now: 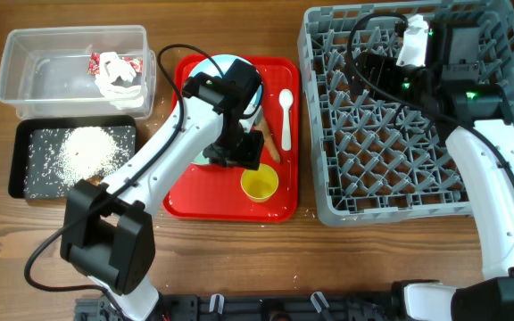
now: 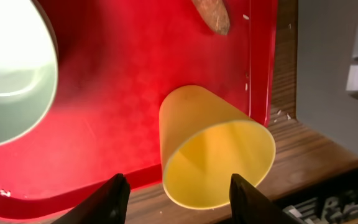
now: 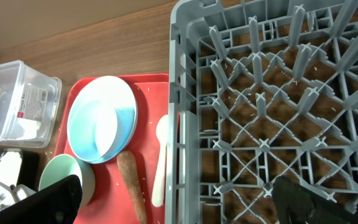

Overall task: Sort waste into correct bins and load items into the dishwasher rack
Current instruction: 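Grasp the yellow cup with the left gripper and lift it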

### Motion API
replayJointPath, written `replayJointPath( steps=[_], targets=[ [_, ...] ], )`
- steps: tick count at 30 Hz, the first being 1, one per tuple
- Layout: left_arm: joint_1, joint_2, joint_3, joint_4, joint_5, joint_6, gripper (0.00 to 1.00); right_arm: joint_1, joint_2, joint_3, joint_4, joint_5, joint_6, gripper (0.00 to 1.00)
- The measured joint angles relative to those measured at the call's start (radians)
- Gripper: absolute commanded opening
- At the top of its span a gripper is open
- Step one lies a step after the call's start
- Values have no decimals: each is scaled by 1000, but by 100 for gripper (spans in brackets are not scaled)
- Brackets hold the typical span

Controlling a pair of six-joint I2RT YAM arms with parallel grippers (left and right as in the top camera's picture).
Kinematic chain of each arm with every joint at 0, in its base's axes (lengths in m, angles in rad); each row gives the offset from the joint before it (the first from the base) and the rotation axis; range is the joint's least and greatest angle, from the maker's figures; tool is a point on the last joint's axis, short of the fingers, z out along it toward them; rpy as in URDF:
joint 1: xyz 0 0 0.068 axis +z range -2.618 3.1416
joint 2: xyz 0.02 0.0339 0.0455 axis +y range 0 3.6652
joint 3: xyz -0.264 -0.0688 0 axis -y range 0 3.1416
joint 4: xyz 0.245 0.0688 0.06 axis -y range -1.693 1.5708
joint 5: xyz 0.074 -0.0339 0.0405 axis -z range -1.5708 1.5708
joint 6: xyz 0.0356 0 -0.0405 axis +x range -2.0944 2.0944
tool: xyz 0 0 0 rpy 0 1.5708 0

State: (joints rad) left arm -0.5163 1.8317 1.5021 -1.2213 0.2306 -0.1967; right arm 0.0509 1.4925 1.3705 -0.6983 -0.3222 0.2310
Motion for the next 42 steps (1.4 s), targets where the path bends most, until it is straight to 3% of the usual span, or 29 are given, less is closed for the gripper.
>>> replayJointPath(
  steps=[5, 6, 9, 11, 18, 25, 28, 34, 39, 42],
  targets=[
    [-15, 1, -24, 41, 2, -99, 58, 0, 0, 0, 0, 0, 0, 100],
    [-26, 1, -51, 71, -10, -123, 54, 0, 0, 0, -2, 0, 0, 100],
    [-45, 3, -133, 116, -64, -206, 14, 0, 0, 0, -3, 0, 0, 100],
    [-45, 3, -142, 129, -78, -227, 4, 0, 0, 0, -3, 0, 0, 100],
    [-46, 3, -142, 210, -76, -251, 4, 0, 0, 0, -3, 0, 0, 100],
    [-26, 3, -140, 233, 36, -250, 4, 0, 0, 0, 1, -22, 1, 100],
    [122, -10, -95, 247, 243, -192, 4, 0, 0, 0, 35, -123, 0, 100],
    [480, -53, -57, 431, 800, -126, 4, 0, 13, 0, 138, -488, -91, 100],
    [525, -55, -57, 564, 1099, -130, 4, 5, 125, -2, 468, -867, -105, 100],
    [525, -56, -57, 571, 1163, -131, 4, 29, 187, -2, 639, -996, -37, 100]
  ],
)
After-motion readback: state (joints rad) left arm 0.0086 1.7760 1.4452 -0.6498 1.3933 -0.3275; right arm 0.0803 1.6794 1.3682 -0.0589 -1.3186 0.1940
